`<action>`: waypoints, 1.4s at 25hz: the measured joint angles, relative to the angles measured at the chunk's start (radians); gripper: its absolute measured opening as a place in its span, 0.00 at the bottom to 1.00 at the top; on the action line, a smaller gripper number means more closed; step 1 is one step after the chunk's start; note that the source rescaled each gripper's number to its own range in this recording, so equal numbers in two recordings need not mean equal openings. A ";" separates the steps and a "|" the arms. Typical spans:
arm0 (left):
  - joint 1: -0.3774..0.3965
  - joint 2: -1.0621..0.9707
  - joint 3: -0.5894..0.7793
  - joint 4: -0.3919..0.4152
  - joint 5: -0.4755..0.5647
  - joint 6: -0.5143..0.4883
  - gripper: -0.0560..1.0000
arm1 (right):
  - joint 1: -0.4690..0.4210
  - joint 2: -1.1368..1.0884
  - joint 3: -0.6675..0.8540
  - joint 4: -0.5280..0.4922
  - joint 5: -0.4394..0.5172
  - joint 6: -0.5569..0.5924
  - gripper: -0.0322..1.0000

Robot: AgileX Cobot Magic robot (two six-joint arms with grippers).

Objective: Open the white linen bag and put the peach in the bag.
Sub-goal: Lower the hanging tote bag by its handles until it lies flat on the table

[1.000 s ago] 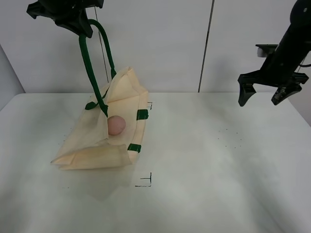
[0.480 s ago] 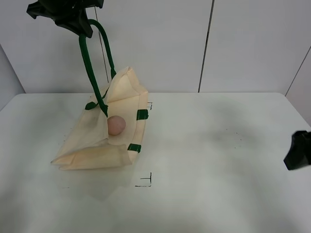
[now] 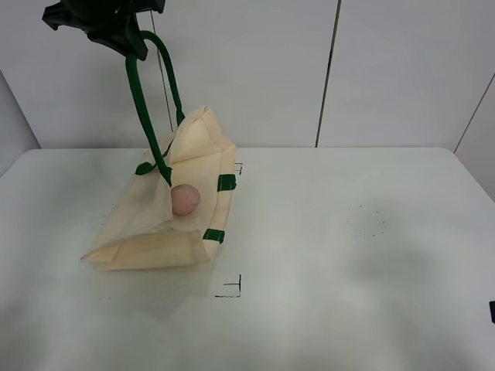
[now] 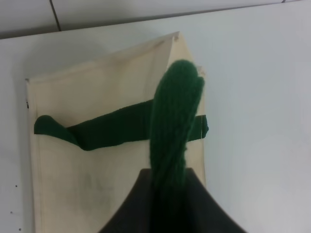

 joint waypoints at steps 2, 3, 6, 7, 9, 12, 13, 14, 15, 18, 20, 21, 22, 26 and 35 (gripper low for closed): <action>0.000 0.000 0.000 0.000 0.000 0.000 0.05 | 0.000 -0.061 0.003 -0.006 0.001 0.003 1.00; 0.000 0.000 0.003 0.000 0.000 0.000 0.05 | 0.000 -0.086 0.003 -0.007 0.001 0.003 1.00; 0.000 0.003 0.003 0.000 0.000 0.000 0.05 | 0.000 -0.128 0.003 -0.010 0.001 0.009 1.00; 0.000 0.007 0.003 0.000 0.000 0.000 0.05 | 0.000 -0.137 0.003 -0.013 0.001 0.013 1.00; 0.000 0.010 0.003 0.000 0.000 0.000 0.05 | 0.000 -0.157 0.003 -0.023 0.001 0.027 1.00; 0.000 0.020 0.003 0.000 0.000 0.000 0.05 | 0.000 -0.201 0.003 -0.045 0.001 0.053 1.00; 0.000 0.022 0.003 0.000 0.000 0.000 0.05 | 0.000 -0.218 0.003 -0.049 0.001 0.058 1.00; 0.000 0.022 0.003 0.000 0.000 0.000 0.05 | 0.000 -0.242 0.004 -0.051 0.001 0.061 1.00; 0.000 0.022 0.003 0.000 0.000 0.000 0.05 | 0.000 -0.268 0.004 -0.052 0.001 0.063 1.00; 0.000 0.034 0.003 0.000 0.000 0.000 0.05 | 0.000 -0.315 0.004 -0.054 0.001 0.063 1.00; 0.000 0.051 0.005 -0.003 0.000 0.000 0.05 | 0.000 -0.316 0.004 -0.054 0.001 0.063 1.00; 0.000 0.058 0.009 -0.004 0.000 0.000 0.05 | 0.000 -0.316 0.004 -0.055 0.001 0.063 1.00; 0.000 0.065 0.013 -0.007 0.000 0.000 0.05 | 0.000 -0.316 0.004 -0.055 0.001 0.063 1.00; 0.000 0.101 0.022 -0.011 -0.001 0.000 0.05 | 0.000 -0.316 0.004 -0.056 0.001 0.063 1.00; 0.000 0.270 0.022 -0.015 -0.007 0.000 0.05 | 0.000 -0.316 0.004 -0.056 0.001 0.063 1.00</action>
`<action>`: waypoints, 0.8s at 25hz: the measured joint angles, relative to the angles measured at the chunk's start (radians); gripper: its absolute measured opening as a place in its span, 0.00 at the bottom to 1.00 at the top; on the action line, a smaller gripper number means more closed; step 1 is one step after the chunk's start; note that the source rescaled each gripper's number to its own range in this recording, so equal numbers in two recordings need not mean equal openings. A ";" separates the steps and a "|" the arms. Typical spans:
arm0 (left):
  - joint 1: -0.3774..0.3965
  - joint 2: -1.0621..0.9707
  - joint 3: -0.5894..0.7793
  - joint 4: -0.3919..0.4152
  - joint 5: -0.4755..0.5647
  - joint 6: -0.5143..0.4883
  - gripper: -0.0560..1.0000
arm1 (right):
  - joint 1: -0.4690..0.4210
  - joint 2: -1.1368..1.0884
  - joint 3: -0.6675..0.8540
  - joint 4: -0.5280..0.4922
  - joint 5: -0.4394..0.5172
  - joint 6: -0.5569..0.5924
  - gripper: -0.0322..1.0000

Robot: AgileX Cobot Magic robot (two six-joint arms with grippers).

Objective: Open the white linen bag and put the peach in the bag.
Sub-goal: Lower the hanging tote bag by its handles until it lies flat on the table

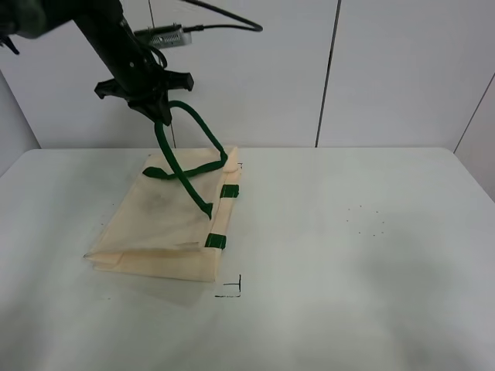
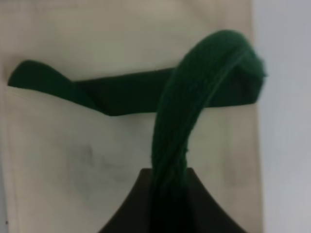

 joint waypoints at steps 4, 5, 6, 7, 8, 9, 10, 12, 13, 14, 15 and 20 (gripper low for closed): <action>0.000 0.093 0.000 0.003 -0.004 0.000 0.05 | 0.000 0.000 0.000 0.000 0.000 0.000 1.00; 0.000 0.113 0.000 0.004 -0.010 0.000 0.05 | 0.000 0.000 0.000 0.000 0.000 0.000 1.00; 0.000 0.133 0.000 0.005 -0.019 0.002 0.05 | 0.000 0.000 0.000 0.000 0.000 0.000 1.00; 0.000 0.148 0.000 0.007 -0.023 0.004 0.05 | 0.000 0.000 0.001 0.000 0.000 0.000 1.00; 0.000 0.158 0.000 0.007 -0.025 0.009 0.05 | 0.000 0.000 0.002 0.000 0.000 0.000 1.00; 0.000 0.162 0.001 0.009 -0.026 0.016 0.06 | 0.000 0.000 0.003 0.000 0.000 0.000 1.00; 0.000 0.164 0.001 0.010 -0.026 0.029 0.09 | 0.000 0.000 0.004 0.000 0.000 0.000 1.00; 0.000 0.164 0.001 0.011 -0.026 0.042 0.23 | 0.000 0.000 0.004 0.000 0.000 0.000 1.00; 0.000 0.164 0.001 0.011 -0.024 0.046 0.35 | 0.000 0.000 0.004 0.000 0.000 0.000 1.00; 0.000 0.164 0.001 0.011 -0.021 0.048 0.48 | 0.000 0.000 0.004 0.000 0.000 0.000 1.00; 0.000 0.164 0.001 0.011 -0.020 0.049 0.59 | 0.000 0.000 0.004 0.000 0.000 0.000 1.00; 0.000 0.164 0.001 0.060 -0.015 0.056 0.89 | 0.000 0.000 0.004 0.000 0.000 0.000 1.00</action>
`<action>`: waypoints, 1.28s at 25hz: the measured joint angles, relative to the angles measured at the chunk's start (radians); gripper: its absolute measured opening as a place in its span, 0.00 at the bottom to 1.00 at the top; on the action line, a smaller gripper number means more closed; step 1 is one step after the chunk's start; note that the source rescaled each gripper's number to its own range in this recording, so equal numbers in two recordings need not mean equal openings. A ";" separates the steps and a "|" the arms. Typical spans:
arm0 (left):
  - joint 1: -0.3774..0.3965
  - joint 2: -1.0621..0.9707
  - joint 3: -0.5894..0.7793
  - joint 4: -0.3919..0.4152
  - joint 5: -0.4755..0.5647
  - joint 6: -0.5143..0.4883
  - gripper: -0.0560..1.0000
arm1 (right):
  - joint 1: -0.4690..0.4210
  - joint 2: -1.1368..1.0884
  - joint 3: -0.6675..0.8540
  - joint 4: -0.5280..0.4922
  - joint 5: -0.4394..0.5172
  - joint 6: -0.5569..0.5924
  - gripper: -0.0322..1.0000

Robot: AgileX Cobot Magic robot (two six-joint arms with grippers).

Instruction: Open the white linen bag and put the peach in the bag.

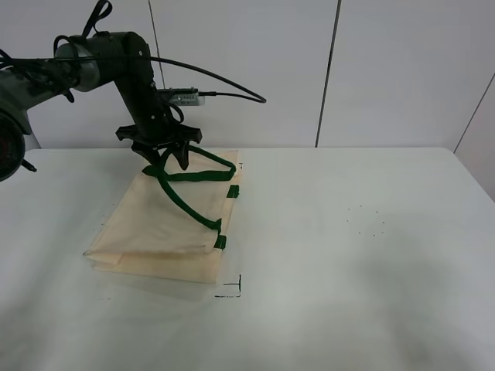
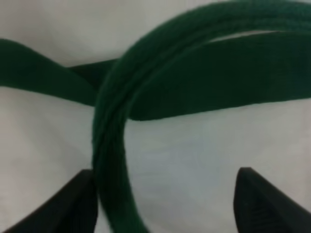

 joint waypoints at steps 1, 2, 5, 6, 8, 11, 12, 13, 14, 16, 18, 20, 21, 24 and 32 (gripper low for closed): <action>0.000 0.000 0.000 0.019 0.002 0.000 0.90 | 0.000 0.000 0.000 0.000 0.000 0.000 1.00; 0.000 0.000 0.000 0.038 0.005 0.000 0.91 | 0.000 0.000 0.000 0.000 0.000 0.000 1.00; 0.014 0.000 0.000 0.054 0.011 -0.002 0.92 | 0.000 0.000 0.000 0.000 0.000 0.000 1.00; 0.021 0.000 0.000 0.051 0.011 -0.002 0.92 | 0.000 0.000 0.000 0.000 0.000 0.000 1.00; 0.048 0.000 0.000 0.029 0.013 -0.002 0.92 | 0.000 0.000 0.000 0.000 0.000 0.000 1.00; 0.099 0.000 0.000 0.019 0.013 0.000 0.92 | 0.000 0.000 0.000 0.000 0.000 0.000 1.00; 0.117 0.000 0.000 0.019 0.013 0.004 0.92 | 0.000 0.000 0.000 0.000 0.000 0.000 1.00; 0.132 0.000 0.000 0.019 0.013 0.010 0.92 | 0.000 0.000 0.000 0.000 0.000 0.000 1.00; 0.151 0.000 0.000 0.019 0.013 0.014 0.92 | 0.000 0.000 0.000 -0.001 0.000 0.000 1.00; 0.188 0.000 0.000 0.019 0.012 0.022 0.92 | 0.000 0.000 0.000 -0.001 0.000 0.000 1.00; 0.220 0.000 0.000 0.026 0.012 0.027 0.92 | 0.000 0.000 0.000 -0.001 0.000 0.000 1.00; 0.250 0.000 0.000 0.039 0.013 0.029 0.92 | 0.000 0.000 0.000 -0.001 0.000 0.000 1.00; 0.266 0.000 0.000 0.040 0.014 0.030 0.92 | 0.000 0.000 0.000 -0.001 0.000 0.000 1.00; 0.302 0.000 0.000 0.042 0.015 0.031 0.92 | 0.000 0.000 0.000 -0.001 0.000 0.000 1.00; 0.308 -0.147 0.161 0.041 0.015 0.031 0.91 | 0.000 0.000 0.000 -0.001 0.000 0.000 1.00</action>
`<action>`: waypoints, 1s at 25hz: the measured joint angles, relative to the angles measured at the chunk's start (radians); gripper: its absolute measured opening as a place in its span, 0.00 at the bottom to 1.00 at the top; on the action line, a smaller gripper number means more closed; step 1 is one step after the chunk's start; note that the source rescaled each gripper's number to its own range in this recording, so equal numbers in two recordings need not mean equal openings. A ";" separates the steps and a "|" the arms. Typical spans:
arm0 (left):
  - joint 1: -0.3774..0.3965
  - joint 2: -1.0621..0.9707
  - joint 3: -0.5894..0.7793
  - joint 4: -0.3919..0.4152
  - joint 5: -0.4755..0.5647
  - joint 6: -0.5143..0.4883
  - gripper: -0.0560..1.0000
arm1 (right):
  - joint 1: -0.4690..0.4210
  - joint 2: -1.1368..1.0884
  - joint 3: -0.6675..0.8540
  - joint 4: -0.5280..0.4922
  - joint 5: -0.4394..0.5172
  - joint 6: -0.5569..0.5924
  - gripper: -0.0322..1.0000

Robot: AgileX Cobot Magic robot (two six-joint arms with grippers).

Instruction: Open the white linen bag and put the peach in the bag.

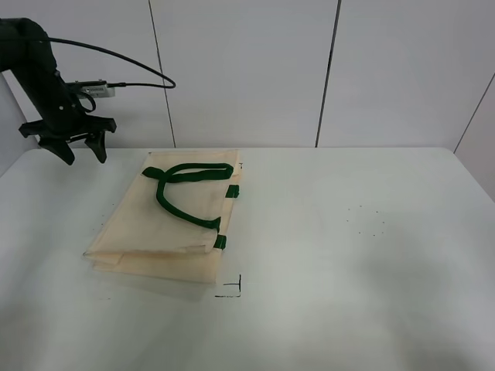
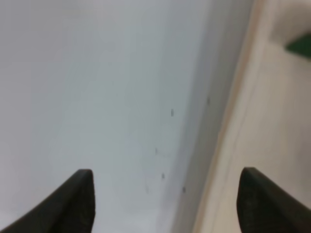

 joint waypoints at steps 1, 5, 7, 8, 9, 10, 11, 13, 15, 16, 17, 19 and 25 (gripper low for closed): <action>0.000 -0.042 0.041 0.000 0.000 0.000 0.91 | 0.000 0.000 0.000 0.000 0.000 0.000 1.00; 0.000 -0.224 0.216 0.000 0.000 0.000 0.91 | 0.000 0.000 0.000 0.001 0.000 0.000 1.00; 0.000 -0.314 0.303 0.000 0.000 -0.001 0.91 | 0.000 0.000 0.000 0.001 0.000 0.000 1.00; 0.000 -0.364 0.351 0.000 0.000 -0.001 0.91 | 0.000 0.000 0.000 0.001 0.000 0.000 1.00; 0.000 -0.413 0.400 0.000 0.000 -0.001 0.91 | 0.000 0.000 0.000 0.001 0.000 0.000 1.00; 0.000 -0.455 0.449 0.000 0.000 -0.001 0.91 | 0.000 0.000 0.000 0.001 0.000 0.000 1.00; 0.000 -0.505 0.490 0.000 0.000 -0.001 0.91 | 0.000 0.000 0.000 0.001 0.000 0.000 1.00; 0.000 -0.608 0.591 0.000 0.000 -0.001 0.91 | 0.000 0.000 0.000 0.001 0.000 0.000 1.00; 0.000 -0.705 0.686 0.000 0.000 -0.001 0.91 | 0.000 0.000 0.000 0.001 0.000 0.000 1.00; 0.000 -0.760 0.739 0.000 0.000 -0.001 0.91 | 0.000 0.000 0.000 0.001 0.000 0.000 1.00; 0.000 -0.807 0.791 0.000 0.000 -0.001 0.91 | 0.000 0.000 0.000 0.001 0.000 0.000 1.00; 0.000 -0.917 0.885 0.000 0.000 -0.001 0.91 | 0.000 0.000 0.000 0.001 0.000 0.000 1.00; 0.000 -1.222 1.169 0.000 -0.002 0.005 0.91 | 0.000 0.000 0.000 0.001 0.000 0.000 1.00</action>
